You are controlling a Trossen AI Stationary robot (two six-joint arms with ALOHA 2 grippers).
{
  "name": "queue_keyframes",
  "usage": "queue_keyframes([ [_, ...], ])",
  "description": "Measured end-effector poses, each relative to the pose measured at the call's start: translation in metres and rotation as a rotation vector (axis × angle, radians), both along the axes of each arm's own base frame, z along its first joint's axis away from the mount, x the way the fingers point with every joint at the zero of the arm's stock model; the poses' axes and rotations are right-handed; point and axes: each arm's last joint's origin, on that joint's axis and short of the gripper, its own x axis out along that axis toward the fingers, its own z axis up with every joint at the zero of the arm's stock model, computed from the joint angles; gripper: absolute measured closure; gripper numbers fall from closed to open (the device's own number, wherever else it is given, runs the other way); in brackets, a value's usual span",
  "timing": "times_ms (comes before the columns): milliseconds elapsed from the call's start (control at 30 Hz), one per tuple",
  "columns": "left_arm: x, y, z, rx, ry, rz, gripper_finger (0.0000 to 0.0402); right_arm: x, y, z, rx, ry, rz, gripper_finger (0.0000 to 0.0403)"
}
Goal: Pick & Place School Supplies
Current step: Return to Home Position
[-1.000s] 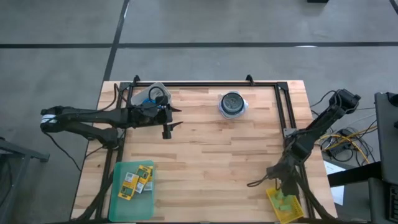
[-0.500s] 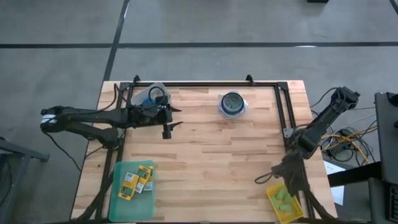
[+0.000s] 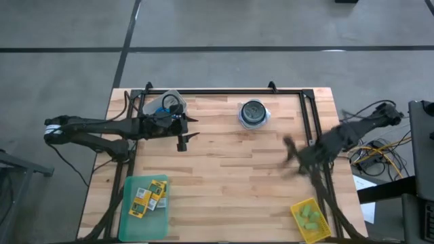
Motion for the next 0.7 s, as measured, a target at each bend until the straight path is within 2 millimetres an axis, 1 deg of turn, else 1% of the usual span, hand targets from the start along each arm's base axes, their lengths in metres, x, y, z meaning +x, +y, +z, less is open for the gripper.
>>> queue_keyframes([
  [67, 0.000, 0.000, 0.000, 0.000, 0.000, 0.000, 0.0161, 0.005, -0.013, 0.022, -0.122, -0.132, -0.199, 0.0282],
  [133, 0.000, 0.000, 0.000, 0.000, 0.000, 0.000, 0.0161, 0.011, -0.022, 0.039, -0.243, -0.242, -0.295, 0.0285],
  [167, 0.000, 0.000, 0.000, 0.000, 0.000, 0.000, 0.0161, 0.015, -0.025, 0.045, -0.302, -0.300, -0.290, 0.0286],
  [233, 0.000, 0.000, 0.000, 0.000, 0.000, 0.000, 0.0161, 0.024, -0.027, 0.055, -0.397, -0.441, -0.211, 0.0289],
  [300, 0.000, 0.000, 0.000, 0.000, 0.000, 0.000, 0.0161, 0.035, -0.028, 0.062, -0.411, -0.575, -0.130, 0.0292],
  [367, 0.000, 0.000, 0.000, 0.000, 0.000, 0.000, 0.0161, 0.046, -0.034, 0.066, -0.397, -0.655, -0.107, 0.0295],
  [433, 0.000, 0.000, 0.000, 0.000, 0.000, 0.000, 0.0161, 0.057, -0.043, 0.063, -0.403, -0.637, -0.149, 0.0298],
  [500, 0.000, 0.000, 0.000, 0.000, 0.000, 0.000, 0.0161, 0.069, -0.054, 0.055, -0.401, -0.564, -0.224, 0.0302],
  [633, 0.000, 0.000, 0.000, 0.000, 0.000, -0.001, 0.0161, 0.090, -0.083, 0.030, -0.364, -0.418, -0.331, 0.0310],
  [700, 0.000, 0.000, 0.000, 0.000, 0.000, 0.000, 0.0161, 0.097, -0.095, 0.019, -0.323, -0.390, -0.314, 0.0315],
])
